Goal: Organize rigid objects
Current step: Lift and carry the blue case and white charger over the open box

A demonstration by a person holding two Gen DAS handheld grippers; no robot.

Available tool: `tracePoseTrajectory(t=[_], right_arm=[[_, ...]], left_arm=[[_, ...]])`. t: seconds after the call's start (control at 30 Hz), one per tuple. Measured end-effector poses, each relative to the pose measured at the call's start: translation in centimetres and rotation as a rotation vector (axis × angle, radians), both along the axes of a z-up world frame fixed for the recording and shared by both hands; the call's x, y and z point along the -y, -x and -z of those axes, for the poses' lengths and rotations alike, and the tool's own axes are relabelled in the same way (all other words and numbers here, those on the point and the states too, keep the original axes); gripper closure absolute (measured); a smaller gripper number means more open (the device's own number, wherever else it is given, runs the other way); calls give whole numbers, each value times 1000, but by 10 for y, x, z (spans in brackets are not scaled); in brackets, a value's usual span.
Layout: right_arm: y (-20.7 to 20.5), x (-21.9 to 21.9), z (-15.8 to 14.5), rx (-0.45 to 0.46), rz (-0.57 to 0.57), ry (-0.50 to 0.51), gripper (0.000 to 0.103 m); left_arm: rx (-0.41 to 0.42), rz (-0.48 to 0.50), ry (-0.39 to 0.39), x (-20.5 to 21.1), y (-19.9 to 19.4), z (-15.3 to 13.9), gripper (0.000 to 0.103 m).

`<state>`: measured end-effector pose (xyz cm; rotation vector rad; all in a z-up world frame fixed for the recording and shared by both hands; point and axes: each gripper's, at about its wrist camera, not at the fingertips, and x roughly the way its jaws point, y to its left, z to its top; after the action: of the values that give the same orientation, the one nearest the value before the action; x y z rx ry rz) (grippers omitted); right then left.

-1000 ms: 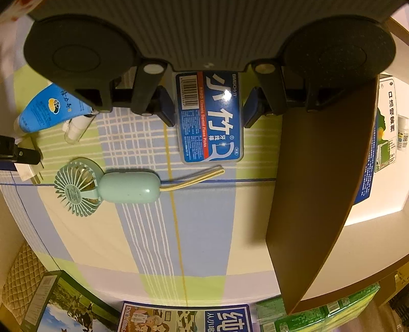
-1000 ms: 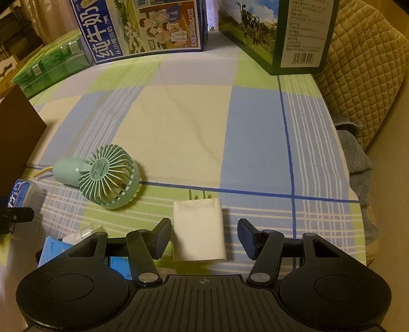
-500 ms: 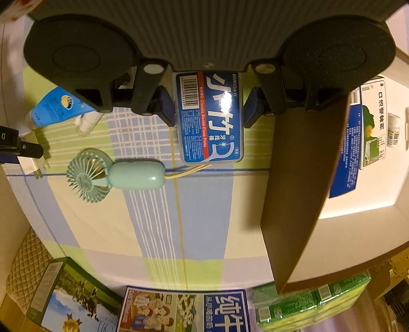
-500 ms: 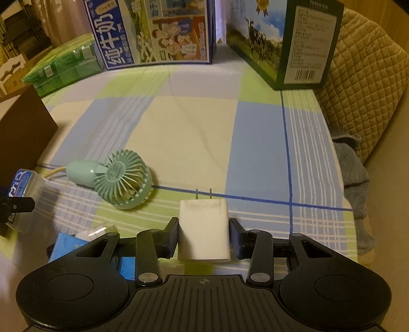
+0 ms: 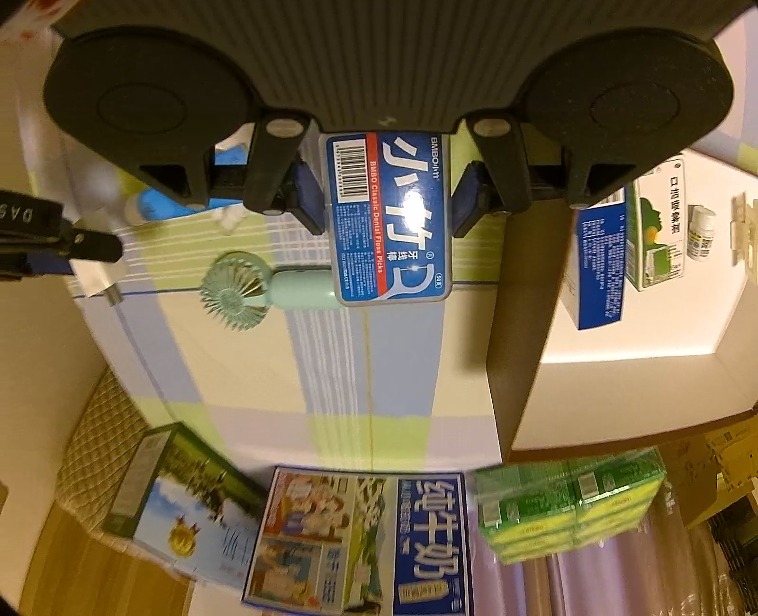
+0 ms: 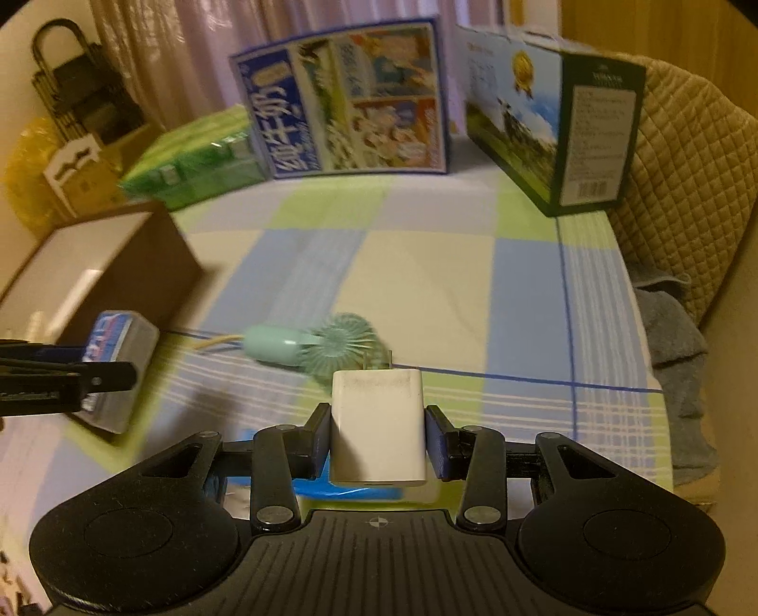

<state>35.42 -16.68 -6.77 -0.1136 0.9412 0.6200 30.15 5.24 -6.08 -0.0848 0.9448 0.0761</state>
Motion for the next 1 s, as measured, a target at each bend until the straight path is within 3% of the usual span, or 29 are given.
tracePoseTrajectory(t=[0.43,0.73,1.0], right_arm=[[80,-66,-52,20,-137,-137,65],[121,-153,-71,48,-240,-191,65],[137,-228,-69,70,-256,-204,65]], left_arm=[[107,15,47,-35,65,-48,50],[153,-19,19,-107,99,-72,50],[152,-24,-20,-176,104,-76,50]])
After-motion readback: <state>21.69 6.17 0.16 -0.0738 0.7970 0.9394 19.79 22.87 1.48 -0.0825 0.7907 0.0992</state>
